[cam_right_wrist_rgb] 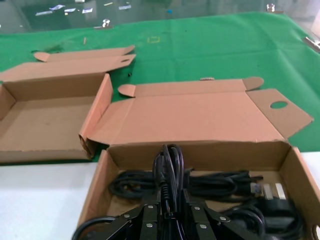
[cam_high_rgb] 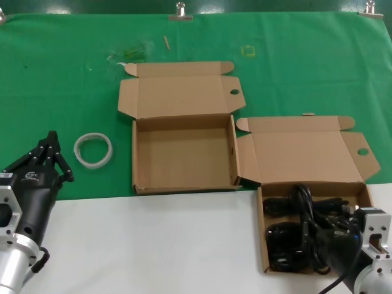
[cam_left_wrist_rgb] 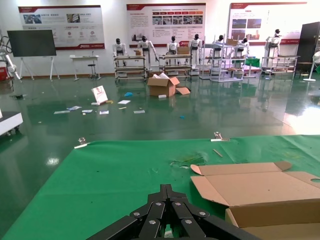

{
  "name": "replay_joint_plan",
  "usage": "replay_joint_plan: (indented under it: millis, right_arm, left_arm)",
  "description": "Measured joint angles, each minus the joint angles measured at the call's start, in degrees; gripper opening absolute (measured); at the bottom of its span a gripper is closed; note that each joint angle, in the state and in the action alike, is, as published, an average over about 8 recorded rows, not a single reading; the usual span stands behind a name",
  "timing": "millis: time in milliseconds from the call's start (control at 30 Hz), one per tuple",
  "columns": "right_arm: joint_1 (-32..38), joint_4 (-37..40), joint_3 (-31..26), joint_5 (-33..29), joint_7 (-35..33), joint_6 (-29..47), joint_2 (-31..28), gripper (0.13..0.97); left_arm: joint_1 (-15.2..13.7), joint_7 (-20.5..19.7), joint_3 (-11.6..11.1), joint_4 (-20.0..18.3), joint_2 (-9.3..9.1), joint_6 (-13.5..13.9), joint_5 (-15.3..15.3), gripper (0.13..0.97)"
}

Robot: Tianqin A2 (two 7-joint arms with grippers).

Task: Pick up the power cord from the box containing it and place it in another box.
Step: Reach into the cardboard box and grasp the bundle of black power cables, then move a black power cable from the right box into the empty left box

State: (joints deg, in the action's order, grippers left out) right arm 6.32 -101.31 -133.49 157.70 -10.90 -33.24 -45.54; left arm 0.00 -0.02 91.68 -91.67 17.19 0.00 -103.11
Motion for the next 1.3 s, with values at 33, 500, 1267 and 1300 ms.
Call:
replay_joint_plan:
  millis: [33,500,1267,1300]
  right_arm:
    - [-0.13,-0.32,0.25,0.0,0.03,-0.02,-0.13,0.21]
    - [-2.04,-10.11,4.14,0.0,3.84,-2.12,-4.55,0.205]
    - [33.57,19.85,-16.61,-2.85,-11.28,8.91,21.72,0.205]
    - [34.27,22.05,-16.98,-3.58,-11.9,9.92,22.92,0.205]
  left_arm:
    - [0.0,0.0,0.0,0.0,0.0,0.0,0.0,0.14]
    - [0.0,0.0,0.0,0.0,0.0,0.0,0.0,0.14]
    - [0.0,0.0,0.0,0.0,0.0,0.0,0.0,0.14]
    - [0.0,0.0,0.0,0.0,0.0,0.0,0.0,0.14]
